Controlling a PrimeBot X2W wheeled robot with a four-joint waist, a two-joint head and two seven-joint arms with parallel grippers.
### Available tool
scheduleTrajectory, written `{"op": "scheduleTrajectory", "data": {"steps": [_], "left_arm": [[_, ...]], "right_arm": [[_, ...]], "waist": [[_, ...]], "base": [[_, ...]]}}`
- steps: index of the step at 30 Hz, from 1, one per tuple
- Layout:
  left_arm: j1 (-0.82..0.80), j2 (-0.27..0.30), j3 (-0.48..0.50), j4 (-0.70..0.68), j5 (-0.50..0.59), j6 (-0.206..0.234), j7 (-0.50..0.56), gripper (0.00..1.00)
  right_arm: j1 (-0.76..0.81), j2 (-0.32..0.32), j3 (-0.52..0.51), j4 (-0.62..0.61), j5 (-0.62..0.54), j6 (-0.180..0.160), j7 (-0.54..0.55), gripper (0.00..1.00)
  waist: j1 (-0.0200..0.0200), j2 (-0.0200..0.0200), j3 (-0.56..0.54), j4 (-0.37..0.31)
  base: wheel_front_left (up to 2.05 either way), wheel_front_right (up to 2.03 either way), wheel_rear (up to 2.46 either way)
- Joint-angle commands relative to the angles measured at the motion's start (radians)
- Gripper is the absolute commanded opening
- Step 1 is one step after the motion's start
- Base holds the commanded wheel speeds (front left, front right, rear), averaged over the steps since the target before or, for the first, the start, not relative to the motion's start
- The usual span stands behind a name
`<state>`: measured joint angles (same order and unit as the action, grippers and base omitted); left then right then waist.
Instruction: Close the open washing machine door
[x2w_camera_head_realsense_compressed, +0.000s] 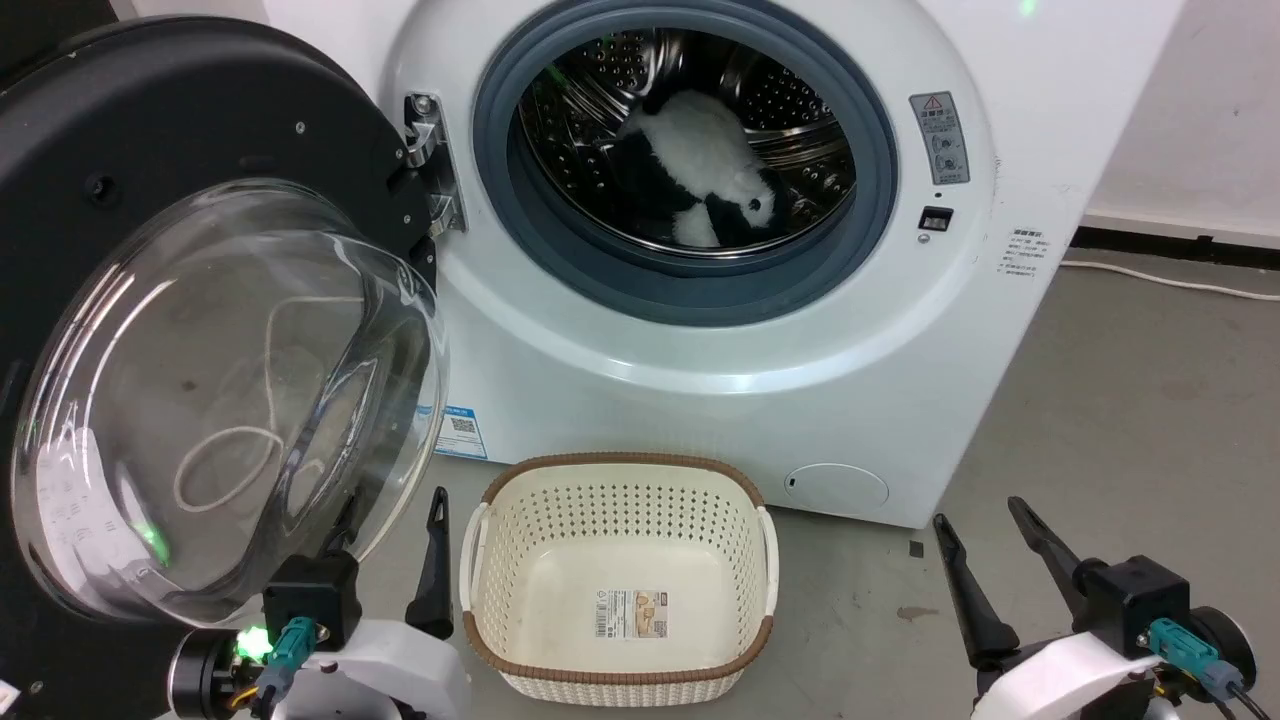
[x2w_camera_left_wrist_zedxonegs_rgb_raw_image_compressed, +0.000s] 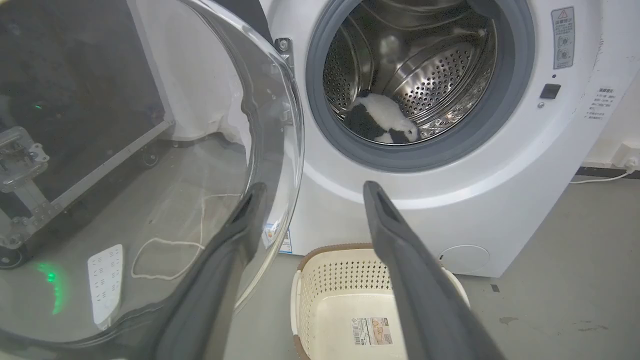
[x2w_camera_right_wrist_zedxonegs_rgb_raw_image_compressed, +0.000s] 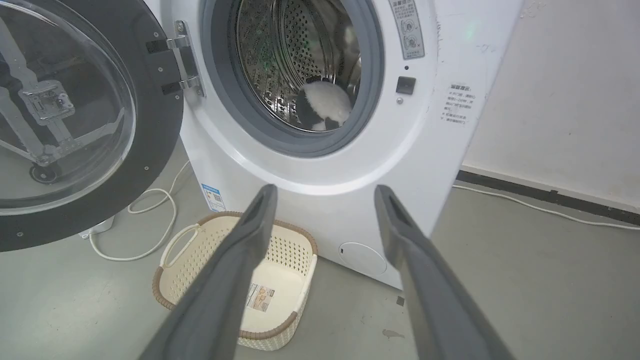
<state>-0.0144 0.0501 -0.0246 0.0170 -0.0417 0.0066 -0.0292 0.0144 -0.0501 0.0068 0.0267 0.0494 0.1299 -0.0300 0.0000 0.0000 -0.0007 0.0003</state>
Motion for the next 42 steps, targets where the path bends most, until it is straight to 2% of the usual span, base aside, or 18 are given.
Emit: {"op": "scheduleTrajectory", "data": {"steps": [1, 12, 13, 14, 15, 23, 30, 36, 42], "left_arm": [[0.007, 0.001, -0.007, 0.005, -0.01, 0.004, -0.014, 1.0], [0.011, 0.002, -0.021, 0.013, -0.033, 0.007, -0.035, 1.0], [0.012, 0.002, -0.024, 0.013, -0.039, 0.008, -0.039, 0.64], [0.012, 0.002, -0.024, 0.013, -0.039, 0.008, -0.039, 0.64], [0.012, 0.002, -0.027, 0.012, -0.045, 0.007, -0.043, 0.0], [0.003, 0.002, -0.029, -0.027, -0.06, -0.002, -0.058, 0.0], [-0.028, 0.0, 0.033, -0.183, -0.092, 0.01, -0.073, 0.0], [-0.075, 0.0, 0.143, -0.322, -0.112, 0.038, -0.085, 0.0], [-0.112, 0.0, 0.324, -0.379, -0.119, 0.034, -0.098, 0.0]], "right_arm": [[0.008, 0.0, 0.003, 0.007, 0.014, 0.0, -0.012, 1.0], [0.014, 0.0, 0.008, 0.023, 0.041, 0.0, -0.033, 1.0], [0.015, 0.0, 0.008, 0.026, 0.046, 0.0, -0.037, 1.0], [0.015, 0.0, 0.008, 0.026, 0.046, 0.0, -0.037, 1.0], [0.016, 0.0, 0.009, 0.029, 0.052, 0.0, -0.042, 1.0], [0.022, 0.0, 0.009, 0.041, 0.072, 0.0, -0.056, 1.0], [0.028, 0.0, 0.009, 0.057, 0.092, 0.0, -0.071, 1.0], [0.03, 0.0, 0.012, 0.072, 0.11, 0.0, -0.083, 1.0], [0.034, 0.0, 0.014, 0.087, 0.13, 0.0, -0.096, 1.0]], "waist": [[0.0, 0.0, 0.0, 0.0], [0.0, 0.0, -0.002, 0.001], [0.0, 0.0, -0.003, 0.001], [0.0, 0.0, -0.003, 0.001], [0.0, 0.0, -0.003, 0.002], [0.0, 0.0, -0.005, 0.013], [0.0, 0.0, -0.009, 0.051], [0.0, 0.0, -0.014, 0.106], [0.0, 0.0, -0.019, 0.16]], "base": [[0.0, 0.0, 0.0], [0.0, 0.0, 0.0], [0.0, 0.0, 0.0], [0.0, 0.0, 0.0], [0.0, 0.0, 0.0], [0.0, 0.0, 0.0], [0.0, 0.0, 0.0], [0.0, 0.0, 0.0], [0.0, 0.0, 0.0]]}}
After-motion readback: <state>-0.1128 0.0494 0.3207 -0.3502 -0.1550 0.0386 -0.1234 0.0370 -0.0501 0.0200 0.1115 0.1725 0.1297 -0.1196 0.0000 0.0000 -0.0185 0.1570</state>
